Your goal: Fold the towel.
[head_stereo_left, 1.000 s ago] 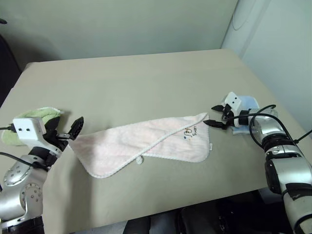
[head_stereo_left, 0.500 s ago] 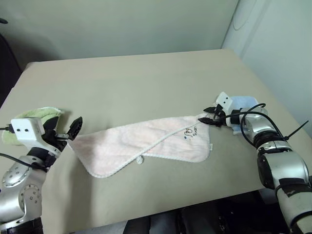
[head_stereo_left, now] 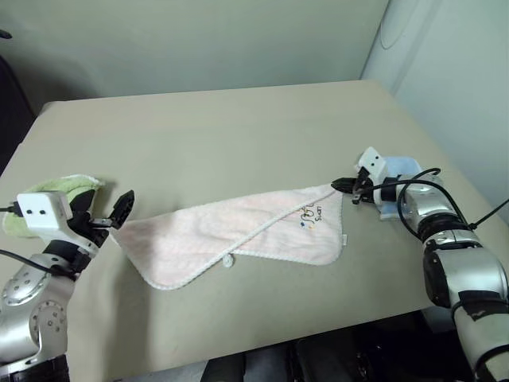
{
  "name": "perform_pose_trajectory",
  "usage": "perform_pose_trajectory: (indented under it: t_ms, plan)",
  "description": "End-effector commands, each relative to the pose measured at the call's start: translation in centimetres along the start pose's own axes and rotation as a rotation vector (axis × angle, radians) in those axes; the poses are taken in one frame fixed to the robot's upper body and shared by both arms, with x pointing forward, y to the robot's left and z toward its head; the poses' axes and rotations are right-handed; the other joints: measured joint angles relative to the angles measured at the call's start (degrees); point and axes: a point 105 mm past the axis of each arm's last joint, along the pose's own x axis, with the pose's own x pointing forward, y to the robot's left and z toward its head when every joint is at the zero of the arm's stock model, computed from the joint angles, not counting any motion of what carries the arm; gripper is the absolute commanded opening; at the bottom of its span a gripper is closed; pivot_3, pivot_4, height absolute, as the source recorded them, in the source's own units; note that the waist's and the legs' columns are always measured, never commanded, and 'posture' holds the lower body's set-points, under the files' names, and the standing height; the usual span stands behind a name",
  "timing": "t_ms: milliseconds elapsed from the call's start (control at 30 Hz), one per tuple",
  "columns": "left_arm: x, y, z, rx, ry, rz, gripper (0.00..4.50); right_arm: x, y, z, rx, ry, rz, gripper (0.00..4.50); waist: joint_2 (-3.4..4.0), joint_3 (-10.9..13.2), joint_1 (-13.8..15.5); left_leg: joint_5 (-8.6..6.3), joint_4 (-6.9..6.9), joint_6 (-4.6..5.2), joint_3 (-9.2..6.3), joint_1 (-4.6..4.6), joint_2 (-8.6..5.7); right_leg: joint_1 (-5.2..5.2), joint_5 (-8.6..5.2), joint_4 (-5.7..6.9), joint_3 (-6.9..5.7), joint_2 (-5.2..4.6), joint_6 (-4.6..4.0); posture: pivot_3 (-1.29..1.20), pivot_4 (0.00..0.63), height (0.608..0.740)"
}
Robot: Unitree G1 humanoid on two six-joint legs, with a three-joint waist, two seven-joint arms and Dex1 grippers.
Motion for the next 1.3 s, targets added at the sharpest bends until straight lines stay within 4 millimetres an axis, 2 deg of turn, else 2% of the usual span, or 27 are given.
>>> perform_pose_trajectory:
  t_ms: [33,100,500,967,1067,1233,1300]
  plan:
    - [-0.4,0.0,1.7,0.034,-0.058,-0.006,4.5,-1.0,-1.1,1.6,-0.088,-0.026,-0.036,1.77,0.0,0.0,-0.1,0.0,0.0,0.0,0.0,0.0,0.0,0.0,0.0,0.0,0.0,0.0,0.0,0.0,0.15,0.74]
    - [-0.3,-0.1,1.6,0.032,-0.058,-0.008,4.5,-1.0,-1.0,1.4,-0.098,-0.016,-0.035,2.42,0.0,0.0,-0.23,0.0,-0.01,0.0,0.0,0.01,0.01,0.0,0.0,0.01,0.0,0.0,0.0,0.0,0.15,0.74]
    - [-0.2,-0.1,2.0,0.043,-0.063,-0.011,4.5,0.4,-0.3,0.0,-0.11,0.04,-0.046,2.42,0.0,0.0,-0.44,-0.16,0.0,0.27,0.0,0.0,0.01,-0.01,0.0,0.01,-0.01,0.0,-0.01,0.0,0.15,0.74]
    - [-0.4,-0.2,2.1,0.047,-0.059,-0.012,4.5,1.0,-0.2,0.2,-0.131,0.032,-0.062,2.42,0.0,0.0,-0.48,-0.16,0.0,0.27,0.0,0.0,0.01,-0.01,0.0,0.01,-0.01,0.0,-0.01,0.0,0.15,0.74]
    - [-0.4,-0.2,2.1,0.047,-0.058,-0.016,4.5,1.2,-0.1,0.4,-0.122,0.019,-0.055,1.8,0.0,0.0,-0.48,-0.16,0.0,0.27,0.0,0.0,0.01,-0.01,0.0,0.0,-0.01,0.0,-0.01,0.0,0.15,0.74]
    - [-0.4,-0.2,2.0,0.056,-0.049,-0.025,4.5,1.2,0.0,0.5,-0.112,0.008,-0.051,0.07,0.0,0.0,-0.47,-0.16,0.0,0.27,0.0,0.0,0.01,-0.01,0.0,0.0,-0.01,0.0,-0.01,0.0,0.15,0.74]
    - [-0.6,-0.4,1.7,0.094,-0.013,-0.057,4.5,1.2,0.0,0.5,-0.109,0.004,-0.047,0.03,0.0,0.0,-0.52,-0.16,0.0,0.27,0.0,0.0,0.01,-0.01,0.0,0.0,-0.01,0.0,-0.01,0.0,0.15,0.74]
